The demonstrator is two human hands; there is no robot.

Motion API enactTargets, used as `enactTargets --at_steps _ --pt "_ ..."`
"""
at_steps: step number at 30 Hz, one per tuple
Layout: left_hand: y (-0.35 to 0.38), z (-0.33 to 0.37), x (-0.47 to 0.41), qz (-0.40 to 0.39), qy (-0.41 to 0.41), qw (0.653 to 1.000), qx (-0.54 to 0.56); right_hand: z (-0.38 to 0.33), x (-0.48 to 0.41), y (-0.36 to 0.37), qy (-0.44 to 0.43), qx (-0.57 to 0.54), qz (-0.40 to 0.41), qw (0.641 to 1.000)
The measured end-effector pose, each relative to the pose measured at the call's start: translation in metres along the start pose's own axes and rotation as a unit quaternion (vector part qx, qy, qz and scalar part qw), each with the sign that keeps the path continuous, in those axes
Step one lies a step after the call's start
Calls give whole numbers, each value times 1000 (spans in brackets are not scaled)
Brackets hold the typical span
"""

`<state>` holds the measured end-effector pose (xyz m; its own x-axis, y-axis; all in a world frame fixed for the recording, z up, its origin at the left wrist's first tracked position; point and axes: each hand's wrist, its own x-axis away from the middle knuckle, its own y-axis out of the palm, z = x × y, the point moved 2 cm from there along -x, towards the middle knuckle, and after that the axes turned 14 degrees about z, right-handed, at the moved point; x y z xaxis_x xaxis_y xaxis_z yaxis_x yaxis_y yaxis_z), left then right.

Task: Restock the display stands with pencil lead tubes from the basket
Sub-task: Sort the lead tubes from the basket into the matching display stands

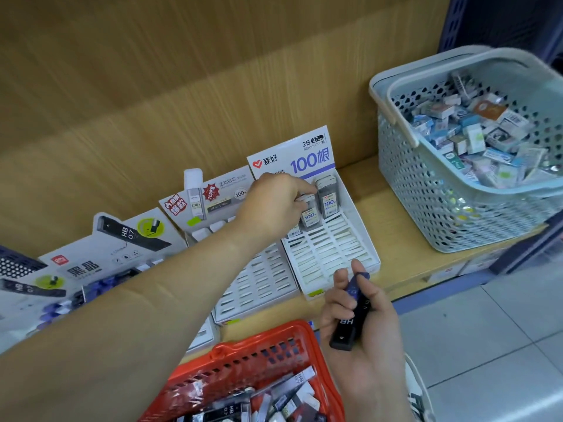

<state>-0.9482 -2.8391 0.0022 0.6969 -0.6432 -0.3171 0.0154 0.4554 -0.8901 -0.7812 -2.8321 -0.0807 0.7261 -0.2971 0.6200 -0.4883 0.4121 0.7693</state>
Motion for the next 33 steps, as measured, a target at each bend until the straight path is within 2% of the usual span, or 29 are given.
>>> enactTargets --at_steps 4,9,12,14,18,20,22,25,27,30,31,33 --pt "13 -3 -4 7 44 998 -47 3 5 4 -8 30 28 999" --pt "16 -8 -10 70 30 996 -45 5 9 8 -24 56 44 997" --pt "20 -4 -14 51 83 992 -76 6 9 9 -34 72 78 994" --pt "21 -5 -16 40 87 992 -85 7 9 10 -30 72 93 993" --pt "9 -4 -1 55 18 997 -55 9 9 16 -21 72 91 993" --pt "-8 4 25 67 -47 996 21 11 9 20 -28 81 86 993" --pt "-22 13 65 23 -128 987 93 14 9 25 -38 80 73 993" --pt "-36 19 128 -7 -236 951 199 23 14 30 -55 103 36 992" --pt "-42 19 152 41 -296 913 279 34 20 32 -72 158 -5 985" --pt "-51 17 171 114 -392 816 409 52 32 35 -90 255 -50 962" --pt "-54 17 176 125 -405 794 436 58 36 35 -87 276 -63 955" --pt "-63 16 185 145 -414 771 461 67 44 36 -67 304 -89 946"
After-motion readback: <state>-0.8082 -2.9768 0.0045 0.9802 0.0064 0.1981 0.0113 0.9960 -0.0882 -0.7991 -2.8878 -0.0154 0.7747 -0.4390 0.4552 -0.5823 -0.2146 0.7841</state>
